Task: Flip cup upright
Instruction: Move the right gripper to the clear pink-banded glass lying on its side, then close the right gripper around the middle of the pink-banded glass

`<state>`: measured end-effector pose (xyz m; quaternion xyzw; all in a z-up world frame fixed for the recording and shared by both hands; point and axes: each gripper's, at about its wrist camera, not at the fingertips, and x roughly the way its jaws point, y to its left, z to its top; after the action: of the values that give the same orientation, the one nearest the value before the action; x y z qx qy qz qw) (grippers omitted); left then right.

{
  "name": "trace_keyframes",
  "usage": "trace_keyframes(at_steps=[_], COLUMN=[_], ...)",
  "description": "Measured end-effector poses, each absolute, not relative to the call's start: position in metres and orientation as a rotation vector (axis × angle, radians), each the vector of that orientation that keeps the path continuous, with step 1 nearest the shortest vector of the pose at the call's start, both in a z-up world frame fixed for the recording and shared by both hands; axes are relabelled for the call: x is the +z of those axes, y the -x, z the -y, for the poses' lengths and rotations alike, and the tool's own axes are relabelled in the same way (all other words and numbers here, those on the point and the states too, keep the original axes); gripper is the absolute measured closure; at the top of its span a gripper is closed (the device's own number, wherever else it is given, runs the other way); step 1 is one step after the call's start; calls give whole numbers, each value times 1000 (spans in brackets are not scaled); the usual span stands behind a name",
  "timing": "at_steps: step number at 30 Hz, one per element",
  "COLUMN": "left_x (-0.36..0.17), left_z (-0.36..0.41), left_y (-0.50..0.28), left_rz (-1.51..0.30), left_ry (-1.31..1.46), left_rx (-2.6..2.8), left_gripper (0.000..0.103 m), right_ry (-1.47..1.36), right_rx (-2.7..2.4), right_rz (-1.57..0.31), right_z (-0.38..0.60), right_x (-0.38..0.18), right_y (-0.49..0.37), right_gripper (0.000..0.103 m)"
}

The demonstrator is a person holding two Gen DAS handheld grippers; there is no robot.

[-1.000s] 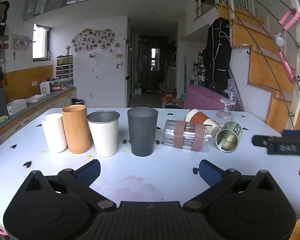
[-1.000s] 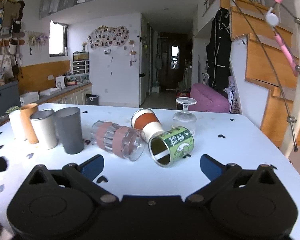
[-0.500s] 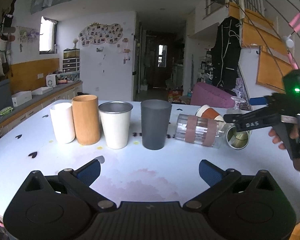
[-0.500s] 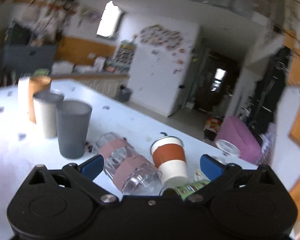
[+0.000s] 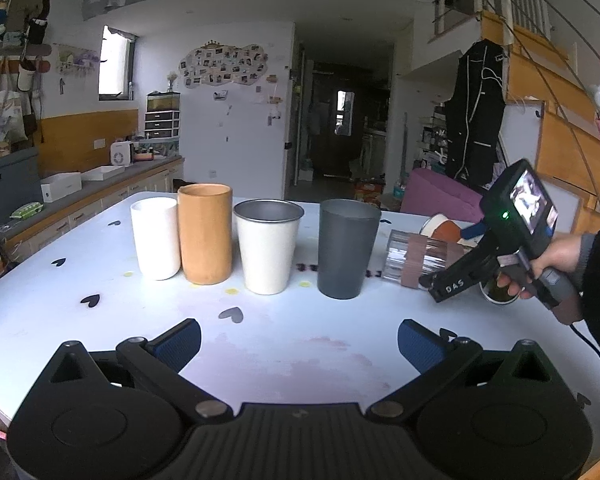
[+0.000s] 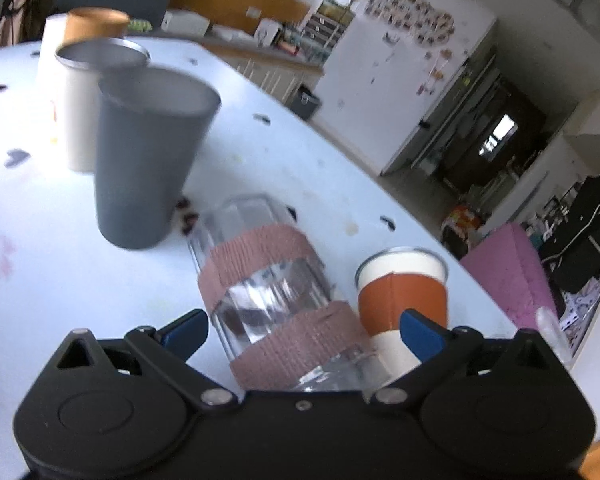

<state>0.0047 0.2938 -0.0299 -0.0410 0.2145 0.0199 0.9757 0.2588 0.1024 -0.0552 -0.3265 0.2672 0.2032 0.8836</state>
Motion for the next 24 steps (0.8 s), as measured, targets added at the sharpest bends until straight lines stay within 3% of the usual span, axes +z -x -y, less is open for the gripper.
trace_keyframes(at_steps=[1, 5, 10, 24], left_x=[-30, -30, -30, -34], left_z=[-295, -295, -294, -282], left_y=[-5, -6, -6, -10], left_rz=[-433, -435, -433, -451], left_ry=[85, 92, 94, 88], left_rx=[41, 39, 29, -13], left_gripper=[0, 0, 0, 0], right_ry=[683, 736, 752, 743], right_rx=[426, 411, 399, 522], right_rz=[-572, -561, -544, -460], right_z=[-104, -107, -107, -84], right_x=[-59, -66, -60, -54], right_y=[-260, -250, -221, -93], right_gripper=[9, 12, 25, 28])
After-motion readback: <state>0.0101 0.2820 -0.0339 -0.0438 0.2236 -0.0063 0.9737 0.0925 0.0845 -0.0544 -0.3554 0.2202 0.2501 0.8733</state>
